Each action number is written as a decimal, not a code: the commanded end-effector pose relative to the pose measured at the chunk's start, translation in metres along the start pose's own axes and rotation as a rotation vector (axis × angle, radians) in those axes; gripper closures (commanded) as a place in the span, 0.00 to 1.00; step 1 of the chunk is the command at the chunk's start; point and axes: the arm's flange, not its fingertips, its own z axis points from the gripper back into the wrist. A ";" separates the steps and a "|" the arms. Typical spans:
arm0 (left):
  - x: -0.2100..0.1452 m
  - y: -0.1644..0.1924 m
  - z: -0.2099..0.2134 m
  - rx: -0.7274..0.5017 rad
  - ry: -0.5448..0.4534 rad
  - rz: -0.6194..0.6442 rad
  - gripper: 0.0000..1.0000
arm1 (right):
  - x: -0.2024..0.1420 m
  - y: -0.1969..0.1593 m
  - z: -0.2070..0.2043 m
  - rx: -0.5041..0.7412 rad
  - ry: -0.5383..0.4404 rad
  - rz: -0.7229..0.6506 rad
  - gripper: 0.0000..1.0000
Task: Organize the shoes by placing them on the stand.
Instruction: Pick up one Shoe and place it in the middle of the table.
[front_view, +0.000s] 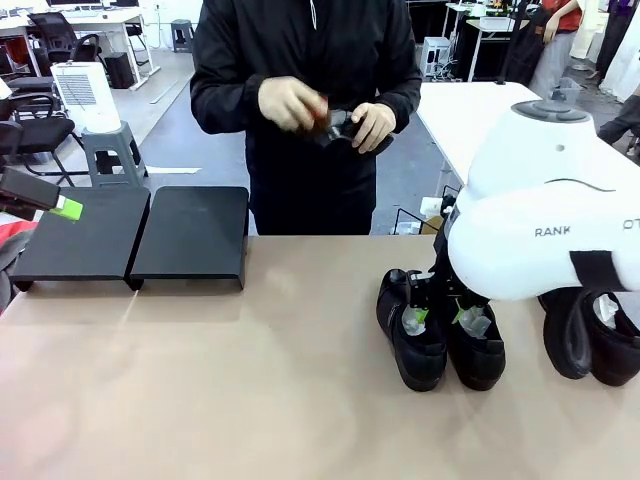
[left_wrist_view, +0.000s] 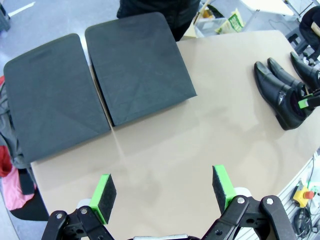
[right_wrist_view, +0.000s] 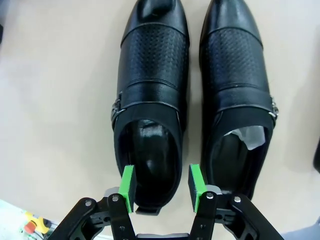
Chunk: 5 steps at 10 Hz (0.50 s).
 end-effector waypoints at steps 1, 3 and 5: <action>-0.001 0.002 0.000 -0.015 -0.005 -0.005 0.00 | 0.009 0.002 -0.006 -0.027 0.001 -0.006 0.43; -0.001 0.002 0.000 -0.015 -0.005 -0.005 0.00 | 0.000 -0.001 -0.007 -0.003 0.015 -0.001 0.43; -0.001 0.002 0.000 -0.015 -0.005 -0.005 0.00 | 0.000 -0.001 -0.007 -0.003 0.015 -0.001 0.43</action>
